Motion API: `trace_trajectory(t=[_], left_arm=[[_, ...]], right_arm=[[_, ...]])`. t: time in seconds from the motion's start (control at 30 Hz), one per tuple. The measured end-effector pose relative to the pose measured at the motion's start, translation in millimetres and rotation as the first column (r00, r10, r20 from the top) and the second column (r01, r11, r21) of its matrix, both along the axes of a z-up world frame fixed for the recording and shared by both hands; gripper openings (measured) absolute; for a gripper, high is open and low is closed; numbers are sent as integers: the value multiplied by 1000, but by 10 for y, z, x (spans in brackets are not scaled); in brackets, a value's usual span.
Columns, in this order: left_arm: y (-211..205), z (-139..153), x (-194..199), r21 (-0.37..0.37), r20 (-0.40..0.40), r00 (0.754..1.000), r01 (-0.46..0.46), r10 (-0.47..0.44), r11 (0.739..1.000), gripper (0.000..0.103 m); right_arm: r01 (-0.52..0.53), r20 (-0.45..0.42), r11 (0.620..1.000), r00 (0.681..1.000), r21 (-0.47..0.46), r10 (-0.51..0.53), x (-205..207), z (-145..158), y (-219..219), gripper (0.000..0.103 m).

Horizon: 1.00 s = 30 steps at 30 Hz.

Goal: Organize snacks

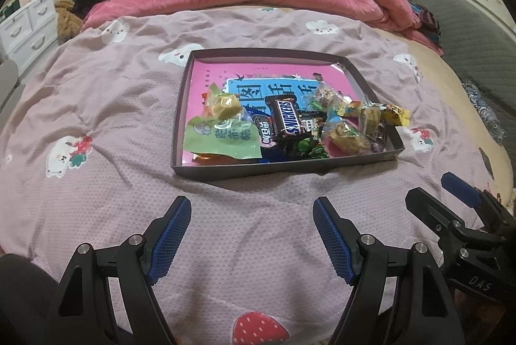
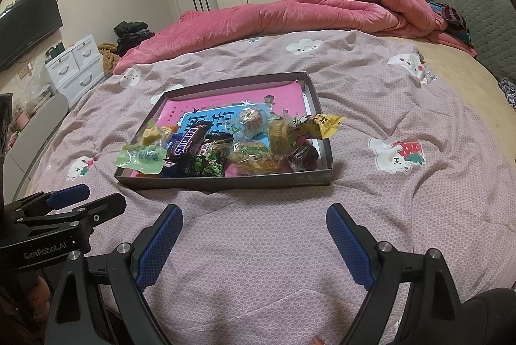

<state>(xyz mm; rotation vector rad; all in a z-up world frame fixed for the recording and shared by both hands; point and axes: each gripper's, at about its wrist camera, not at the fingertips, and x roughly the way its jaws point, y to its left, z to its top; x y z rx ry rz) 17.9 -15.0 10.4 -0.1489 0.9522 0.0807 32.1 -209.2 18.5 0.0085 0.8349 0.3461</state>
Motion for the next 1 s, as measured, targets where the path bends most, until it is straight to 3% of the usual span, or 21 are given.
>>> trace_trajectory(t=[1.0], left_arm=[[-41, 2, -10, 15, -10, 1000, 1, -1, 1000, 79]], right_arm=[[0, 1, 1000, 1000, 0, 0, 0, -2, 5, 91]])
